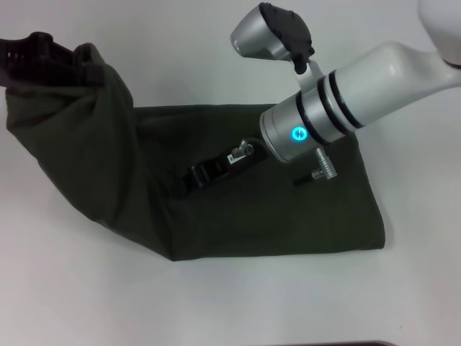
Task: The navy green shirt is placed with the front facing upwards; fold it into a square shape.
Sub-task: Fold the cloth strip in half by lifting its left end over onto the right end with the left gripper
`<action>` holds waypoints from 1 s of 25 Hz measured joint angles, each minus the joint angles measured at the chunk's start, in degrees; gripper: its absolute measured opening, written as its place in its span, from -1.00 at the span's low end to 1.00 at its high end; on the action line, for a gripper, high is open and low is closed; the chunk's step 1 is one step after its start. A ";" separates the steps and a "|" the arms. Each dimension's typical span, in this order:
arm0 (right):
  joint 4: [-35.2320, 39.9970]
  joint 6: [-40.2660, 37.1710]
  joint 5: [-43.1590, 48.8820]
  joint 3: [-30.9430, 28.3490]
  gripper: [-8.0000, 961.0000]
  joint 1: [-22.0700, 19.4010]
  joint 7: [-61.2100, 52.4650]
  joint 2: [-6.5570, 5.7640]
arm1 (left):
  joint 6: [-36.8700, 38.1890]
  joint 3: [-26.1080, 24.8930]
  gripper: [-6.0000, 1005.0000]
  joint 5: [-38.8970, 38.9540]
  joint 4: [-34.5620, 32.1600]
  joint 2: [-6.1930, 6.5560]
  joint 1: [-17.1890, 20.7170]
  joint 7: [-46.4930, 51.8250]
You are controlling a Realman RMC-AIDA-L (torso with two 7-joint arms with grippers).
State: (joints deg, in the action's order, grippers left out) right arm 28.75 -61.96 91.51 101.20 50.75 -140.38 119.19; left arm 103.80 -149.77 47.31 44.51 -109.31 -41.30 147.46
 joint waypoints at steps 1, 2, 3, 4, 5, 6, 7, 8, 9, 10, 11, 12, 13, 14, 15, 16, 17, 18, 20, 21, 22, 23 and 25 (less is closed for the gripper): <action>0.00 -1.13 0.01 -0.75 -0.92 -0.08 0.42 -0.01 | -0.01 -0.02 -0.92 -0.01 0.04 -0.01 0.09 0.01; 0.00 -2.08 0.03 -1.33 -0.92 -0.13 0.84 0.04 | -0.01 -0.09 -0.92 -0.01 0.06 -0.01 0.17 0.01; -0.02 -3.29 0.03 -1.88 -0.92 -0.13 1.24 0.25 | -0.01 -0.14 -0.92 -0.02 0.07 -0.01 0.21 0.03; -0.02 -3.82 0.04 -2.02 -0.92 -0.06 1.38 0.39 | -0.02 -0.22 -0.92 -0.02 0.07 -0.01 0.23 0.05; -0.02 -4.56 0.04 -1.99 -0.92 0.18 1.48 0.64 | -0.01 -0.25 -0.92 0.02 0.08 0.00 0.26 0.08; -0.02 -4.93 0.01 -1.64 -0.92 0.52 1.49 0.89 | 0.00 -0.30 -0.92 0.09 0.09 0.04 0.31 0.14; -0.02 -5.22 -0.14 -1.13 -0.92 0.89 1.49 1.16 | 0.00 -0.32 -0.92 0.16 0.12 0.07 0.34 0.20; -0.02 -5.25 -0.33 -0.74 -0.92 1.15 1.50 1.33 | 0.00 -0.34 -0.92 0.22 0.16 0.10 0.38 0.28; -0.02 -5.16 -0.59 -0.07 -0.92 1.46 1.49 1.53 | -0.01 -0.36 -0.92 0.33 0.27 0.12 0.44 0.33; -0.02 -4.77 -0.90 0.81 -0.92 1.85 1.38 1.74 | -0.01 -0.36 -0.92 0.33 0.29 0.12 0.44 0.34; -0.01 -3.91 -1.27 1.62 -0.92 2.18 1.11 1.84 | -0.01 -0.36 -0.92 0.34 0.30 0.12 0.45 0.35; 0.01 -3.20 -1.77 2.49 -0.92 2.43 0.88 1.90 | -0.02 -0.36 -0.92 0.34 0.30 0.10 0.45 0.35; 0.03 -2.18 -2.43 3.50 -0.93 2.67 0.64 1.95 | -0.02 -0.36 -0.92 0.35 0.31 0.02 0.46 0.31; 0.04 -1.23 -3.13 4.32 -0.93 2.79 0.61 1.97 | -0.01 -0.36 -0.92 0.35 0.32 -0.12 0.45 0.24; 0.04 -0.30 -3.86 5.25 -0.93 2.93 0.60 2.00 | 0.08 -0.35 -0.92 0.36 0.32 -0.34 0.46 0.11; 0.05 0.61 -4.26 5.80 -0.93 3.05 0.59 1.99 | 0.19 -0.35 -0.92 0.37 0.32 -0.58 0.45 -0.02; 0.05 1.28 -4.42 6.19 -0.93 3.17 0.58 2.02 | 0.32 -0.33 -0.92 0.38 0.32 -0.84 0.46 -0.12; 0.05 2.40 -4.53 6.65 -0.93 3.37 0.53 2.06 | 0.39 -0.27 -0.92 0.38 0.32 -1.06 0.45 -0.21; 0.06 4.22 -5.05 7.59 -0.93 3.81 0.50 2.24 | 0.44 -0.08 -0.92 0.40 0.32 -1.37 0.47 -0.34; 0.07 5.06 -5.66 8.27 -0.93 4.10 0.55 2.32 | 0.45 -0.02 -0.92 0.40 0.36 -1.49 0.50 -0.36; 0.10 5.97 -6.66 9.48 -0.93 4.50 0.69 2.35 | 0.45 -0.02 -0.92 0.40 0.45 -1.56 0.50 -0.36; 0.16 6.93 -7.98 10.78 -0.93 4.96 0.85 2.36 | 0.46 -0.02 -0.92 0.41 0.78 -1.72 0.50 -0.37; 0.40 7.96 -9.99 12.85 -0.93 5.82 1.09 2.37 | 0.52 0.02 -0.92 0.41 1.31 -1.94 0.43 -0.37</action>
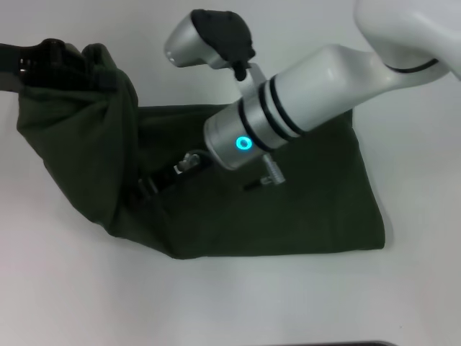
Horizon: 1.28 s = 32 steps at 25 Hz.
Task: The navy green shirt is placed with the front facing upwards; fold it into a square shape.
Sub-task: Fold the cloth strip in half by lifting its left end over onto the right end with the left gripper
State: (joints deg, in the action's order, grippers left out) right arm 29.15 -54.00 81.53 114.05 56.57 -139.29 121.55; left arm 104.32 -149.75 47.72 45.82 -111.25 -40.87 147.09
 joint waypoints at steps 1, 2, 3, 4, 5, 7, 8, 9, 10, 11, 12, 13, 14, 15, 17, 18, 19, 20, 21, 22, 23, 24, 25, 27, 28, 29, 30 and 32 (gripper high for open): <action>0.27 0.29 -0.58 0.73 -0.93 0.31 0.04 0.00 | 0.04 0.07 -0.92 0.00 0.14 -0.11 -0.09 0.00; 0.75 0.51 -0.92 1.27 -0.93 0.50 0.06 0.00 | 0.05 0.10 -0.92 0.01 0.26 -0.20 -0.16 -0.02; 1.27 0.63 -1.05 1.74 -0.93 0.64 0.08 0.00 | 0.07 0.12 -0.92 0.02 0.33 -0.28 -0.20 -0.03; 1.73 0.61 -1.08 2.16 -0.93 0.74 0.09 0.00 | 0.08 0.13 -0.92 0.05 0.44 -0.40 -0.28 -0.06; 1.93 0.52 -1.07 2.47 -0.93 0.86 0.10 0.00 | 0.09 0.14 -0.92 0.08 0.52 -0.47 -0.33 -0.09; 2.09 -0.06 -0.94 3.14 -0.93 1.17 0.10 0.00 | 0.10 0.11 -0.92 0.23 0.83 -0.47 -0.41 -0.10; 2.09 -0.42 -0.85 3.33 -0.93 1.27 0.11 -0.01 | 0.10 0.09 -0.92 0.35 1.05 -0.44 -0.44 -0.10; 2.09 -0.81 -0.80 3.42 -0.93 1.30 0.11 -0.01 | 0.10 0.09 -0.92 0.37 1.11 -0.28 -0.44 -0.10; 2.09 -1.12 -0.80 3.39 -0.93 1.22 0.10 -0.07 | 0.11 0.10 -0.92 0.35 1.15 0.06 -0.41 -0.08; 2.10 -1.52 -0.85 3.29 -0.93 1.05 0.07 -0.18 | 0.10 0.13 -0.92 0.21 1.03 0.48 -0.33 -0.03; 2.10 -1.84 -0.93 3.03 -0.93 0.80 0.00 -0.42 | 0.10 0.16 -0.92 -0.05 0.87 1.08 -0.11 0.09; 2.10 -2.42 -1.00 2.72 -0.93 0.66 -0.05 -0.69 | 0.10 0.19 -0.92 -0.16 0.77 1.45 0.03 0.18; 2.08 -3.09 -1.01 2.25 -0.93 0.52 -0.07 -0.94 | 0.10 0.20 -0.92 -0.23 0.67 1.92 0.27 0.31; 1.97 -4.12 -0.90 1.53 -0.93 0.42 -0.07 -1.18 | 0.11 0.40 -0.92 -0.27 0.43 2.38 0.52 0.40; 1.74 -5.93 -0.20 -0.21 -0.93 0.15 0.09 -1.47 | 0.14 1.22 -0.92 -0.36 -0.22 3.17 1.03 0.45; 1.72 -6.79 0.60 -1.37 -0.93 -0.09 0.13 -1.62 | 0.15 2.03 -0.92 -0.40 -0.62 3.58 1.34 0.45; 1.73 -7.34 1.28 -2.44 -0.93 -0.33 0.15 -1.69 | 0.16 2.84 -0.92 -0.44 -0.95 3.86 1.68 0.44; 1.75 -8.05 2.25 -3.68 -0.93 -0.63 0.18 -1.77 | 0.15 3.46 -0.92 -0.46 -1.11 4.03 1.97 0.35; 1.82 -8.54 3.06 -4.76 -0.93 -0.89 0.18 -1.82 | 0.15 3.88 -0.92 -0.46 -1.21 4.13 2.16 0.23; 1.87 -9.01 3.90 -5.87 -0.93 -1.13 0.19 -1.85 | 0.17 4.23 -0.92 -0.46 -1.22 4.16 2.42 -0.01; 1.94 -9.30 4.61 -6.92 -0.93 -1.34 0.19 -1.86 | 0.39 4.65 -0.92 -0.47 -1.17 4.22 2.71 -0.36; 1.95 -9.66 5.39 -7.85 -0.93 -1.55 0.20 -1.86 | 0.56 4.89 -0.92 -0.47 -1.10 4.27 2.86 -0.57; 1.94 -9.90 6.02 -8.78 -0.93 -1.73 0.21 -1.85 | 1.01 5.69 -0.92 -0.48 -0.89 4.50 3.25 -0.97; 1.83 -10.10 6.39 -9.50 -0.93 -1.96 0.21 -1.82 | 1.35 6.01 -0.92 -0.49 -0.86 4.76 3.40 -1.34; 1.81 -10.14 6.42 -9.65 -0.93 -2.10 0.22 -1.81 | 1.35 6.01 -0.92 -0.49 -0.86 4.76 3.40 -1.34; 1.81 -10.08 6.43 -9.69 -0.93 -2.22 0.23 -1.78 | 1.61 6.08 -0.92 -0.49 -0.87 4.85 3.44 -1.60; 1.78 -9.96 6.44 -9.69 -0.93 -2.34 0.23 -1.70 | 1.95 6.17 -0.92 -0.50 -0.89 4.85 3.44 -1.89; 1.56 -9.18 6.46 -9.17 -0.93 -2.42 0.26 -1.30 | 2.55 6.20 -0.92 -0.50 -0.82 4.69 3.41 -2.16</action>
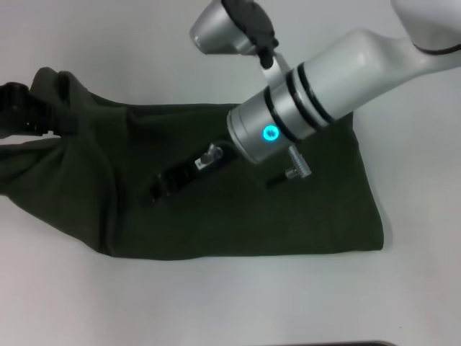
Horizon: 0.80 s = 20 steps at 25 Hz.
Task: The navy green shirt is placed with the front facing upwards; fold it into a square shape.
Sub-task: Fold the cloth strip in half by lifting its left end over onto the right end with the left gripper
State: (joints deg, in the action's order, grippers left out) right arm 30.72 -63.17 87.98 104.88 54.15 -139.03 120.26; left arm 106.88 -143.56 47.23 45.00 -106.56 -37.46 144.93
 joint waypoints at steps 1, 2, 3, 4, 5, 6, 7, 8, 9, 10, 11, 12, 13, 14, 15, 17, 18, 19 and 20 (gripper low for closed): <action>-0.10 0.35 -0.01 0.57 -0.93 0.00 0.02 0.23 | 0.52 0.00 -0.92 0.08 0.12 -0.12 -0.11 -0.07; -0.13 1.01 -0.05 1.62 -0.93 0.02 0.04 0.49 | 0.96 -0.02 -0.92 0.17 0.30 -0.25 -0.21 -0.13; -0.10 1.81 -0.23 2.87 -0.93 0.13 0.02 0.72 | 1.40 -0.03 -0.92 0.29 0.47 -0.38 -0.32 -0.19; 0.03 2.41 -0.48 4.18 -0.93 0.30 -0.04 0.96 | 1.90 -0.04 -0.92 0.34 0.83 -0.59 -0.40 -0.28; 0.21 2.80 -0.69 5.08 -0.93 0.46 -0.17 1.11 | 2.42 -0.03 -0.92 0.35 1.28 -0.80 -0.46 -0.43; 0.41 3.08 -0.84 5.88 -0.93 0.58 -0.26 1.23 | 2.90 -0.02 -0.92 0.35 1.61 -0.88 -0.49 -0.58; 0.68 3.48 -0.97 6.51 -0.93 0.64 -0.34 1.31 | 3.32 -0.04 -0.92 0.35 1.85 -0.93 -0.49 -0.72; 0.70 3.87 -1.00 6.63 -0.93 0.67 -0.38 1.31 | 3.78 -0.12 -0.92 0.36 2.07 -0.95 -0.47 -0.88; 0.70 3.87 -1.00 6.63 -0.93 0.67 -0.38 1.31 | 4.13 -0.25 -0.92 0.39 2.32 -0.95 -0.39 -0.94; 0.60 4.28 -1.01 6.69 -0.93 0.67 -0.45 1.29 | 4.43 -0.35 -0.92 0.41 2.63 -0.96 -0.26 -0.96; 0.36 4.63 -1.01 6.72 -0.93 0.68 -0.49 1.24 | 4.59 -0.42 -0.92 0.41 2.85 -0.96 -0.13 -0.96; -0.01 5.11 -0.93 6.76 -0.93 0.69 -0.53 1.18 | 4.75 -0.45 -0.92 0.42 3.12 -0.97 0.04 -0.96; -0.36 5.46 -0.82 6.83 -0.93 0.69 -0.56 1.16 | 4.85 -0.46 -0.92 0.43 3.28 -0.97 0.13 -0.97; -0.65 5.71 -0.69 6.95 -0.94 0.71 -0.58 1.15 | 4.94 -0.46 -0.92 0.45 3.33 -0.98 0.18 -0.99; -0.91 6.03 -0.59 7.14 -0.94 0.75 -0.60 1.15 | 5.06 -0.47 -0.92 0.47 3.37 -0.99 0.19 -1.14; -1.02 6.20 -0.61 7.41 -0.94 0.75 -0.69 1.00 | 5.34 -0.50 -0.92 0.51 3.43 -1.00 0.19 -1.54; -0.81 6.11 -0.66 7.36 -0.94 0.64 -0.74 0.80 | 5.44 -0.52 -0.92 0.52 3.44 -1.00 0.19 -1.66; -0.55 5.43 -0.69 7.14 -0.94 0.49 -0.78 0.53 | 5.50 -0.56 -0.92 0.53 3.45 -1.00 0.20 -1.72; -0.30 4.97 -0.65 6.76 -0.94 0.33 -0.80 0.20 | 5.51 -0.60 -0.92 0.54 3.44 -0.98 0.20 -1.74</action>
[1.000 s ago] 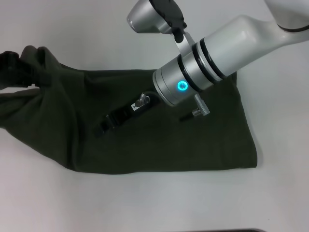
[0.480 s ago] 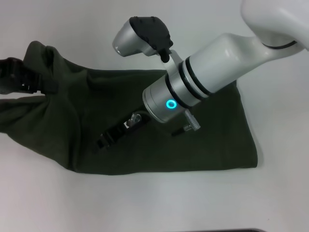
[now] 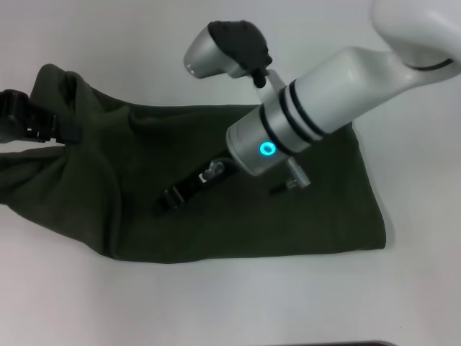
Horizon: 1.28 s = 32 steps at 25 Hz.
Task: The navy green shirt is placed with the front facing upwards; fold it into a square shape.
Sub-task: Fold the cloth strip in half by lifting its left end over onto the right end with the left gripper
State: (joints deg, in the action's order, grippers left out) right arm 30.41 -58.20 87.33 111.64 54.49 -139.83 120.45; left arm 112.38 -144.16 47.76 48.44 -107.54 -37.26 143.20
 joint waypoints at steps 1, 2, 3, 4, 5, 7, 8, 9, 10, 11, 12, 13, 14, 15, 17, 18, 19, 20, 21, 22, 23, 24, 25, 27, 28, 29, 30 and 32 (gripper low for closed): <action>0.08 -1.20 0.41 -0.93 -0.94 -0.11 0.03 -0.63 | -0.02 -0.04 -0.92 0.01 0.00 0.03 0.00 -0.01; 0.09 -2.24 1.21 -2.34 -0.94 -0.25 0.10 -1.25 | -0.08 -0.13 -0.92 0.01 0.00 0.10 0.00 -0.01; 0.09 -3.03 2.23 -4.09 -0.94 -0.50 0.16 -1.86 | -0.14 -0.22 -0.92 0.02 0.00 0.17 -0.01 0.02; 0.09 -3.97 3.62 -5.97 -0.94 -0.79 0.21 -2.23 | -0.20 -0.31 -0.91 0.02 0.00 0.21 -0.04 0.09; 0.10 -4.74 5.22 -8.33 -0.94 -1.25 0.25 -2.69 | -0.23 -0.53 -0.91 0.03 0.00 0.24 -0.14 0.21; 0.10 -5.81 8.23 -11.80 -0.94 -1.99 0.29 -2.88 | -0.27 -0.81 -0.91 0.04 -0.01 0.27 -0.30 0.39; 0.10 -6.18 9.71 -13.14 -0.94 -2.27 0.28 -2.79 | -0.26 -0.95 -0.91 0.05 0.00 0.27 -0.36 0.42; 0.07 -6.17 10.96 -13.97 -0.94 -2.39 0.23 -2.42 | -0.23 -1.11 -0.92 0.05 0.00 0.28 -0.41 0.45; -0.04 -6.11 12.04 -14.47 -0.94 -2.44 0.17 -2.07 | -0.18 -1.27 -0.92 0.06 0.02 0.28 -0.44 0.45; -0.17 -6.16 13.17 -14.83 -0.94 -2.39 0.12 -1.57 | -0.12 -1.43 -0.92 0.06 0.04 0.28 -0.46 0.46; -0.34 -5.99 14.11 -14.94 -0.94 -2.23 0.10 -1.02 | -0.07 -1.65 -0.92 0.06 0.06 0.30 -0.48 0.47; -0.42 -6.01 14.65 -14.91 -0.94 -2.06 0.10 -0.62 | -0.03 -1.78 -0.92 0.06 0.07 0.29 -0.49 0.47; -0.46 -5.75 14.93 -14.77 -0.94 -1.86 0.09 -0.30 | 0.00 -1.95 -0.92 0.06 0.08 0.30 -0.49 0.48; -0.48 -5.59 14.94 -14.57 -0.94 -1.74 0.09 -0.15 | 0.05 -2.09 -0.92 0.06 0.11 0.30 -0.50 0.48; -0.68 -4.43 14.93 -14.30 -0.94 -1.38 -0.13 0.02 | 0.19 -2.31 -0.92 0.07 0.21 0.31 -0.51 0.49; -0.81 -3.80 14.93 -14.09 -0.94 -1.24 -0.45 0.06 | 0.26 -2.37 -0.92 0.09 0.35 0.28 -0.51 0.48; -1.01 -2.79 14.97 -13.69 -0.93 -1.09 -1.09 0.12 | 0.47 -2.42 -0.92 0.15 0.70 0.17 -0.51 0.44; -1.19 -1.33 15.02 -12.72 -0.93 -0.89 -2.06 0.19 | 0.74 -2.43 -0.92 0.30 1.02 0.04 -0.51 0.30; -1.35 -0.07 15.06 -11.46 -0.93 -0.67 -3.12 0.26 | 1.02 -2.39 -0.92 0.58 1.28 -0.08 -0.50 0.17; -1.47 1.34 15.06 -9.87 -0.93 -0.32 -4.34 0.32 | 1.41 -2.30 -0.92 1.09 1.46 -0.19 -0.49 -0.05; -1.57 2.28 15.03 -8.45 -0.93 0.08 -5.16 0.37 | 1.72 -2.26 -0.92 1.58 1.55 -0.24 -0.48 -0.24; -1.65 2.99 14.96 -6.93 -0.93 0.54 -5.94 0.42 | 1.91 -2.23 -0.92 2.00 1.57 -0.26 -0.48 -0.35; -1.60 3.13 14.88 -6.26 -0.93 0.78 -6.30 0.42 | 2.05 -2.23 -0.92 2.32 1.61 -0.24 -0.47 -0.43; -1.00 2.86 14.69 -5.87 -0.93 0.98 -6.54 0.24 | 2.09 -2.28 -0.92 2.64 1.64 -0.09 -0.38 -0.49; -0.38 2.09 14.62 -6.67 -0.93 0.76 -6.55 0.00 | 2.08 -2.31 -0.92 2.65 1.65 -0.01 -0.28 -0.49; 0.06 1.50 14.59 -7.63 -0.93 0.45 -6.54 -0.25 | 2.01 -2.34 -0.92 2.68 1.65 0.06 -0.14 -0.47; 0.37 0.59 14.61 -8.82 -0.93 0.09 -6.45 -0.51 | 1.92 -2.36 -0.92 2.68 1.65 0.12 -0.07 -0.46; 0.87 -1.55 15.23 -12.87 -0.92 -0.80 -5.84 -1.16 | 1.67 -2.39 -0.91 2.69 1.54 0.19 -0.01 -0.46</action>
State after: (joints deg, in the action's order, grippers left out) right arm 31.28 -59.75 102.56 98.77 53.69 -145.67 119.29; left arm 114.05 -146.55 50.45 49.98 -107.34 -37.27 142.74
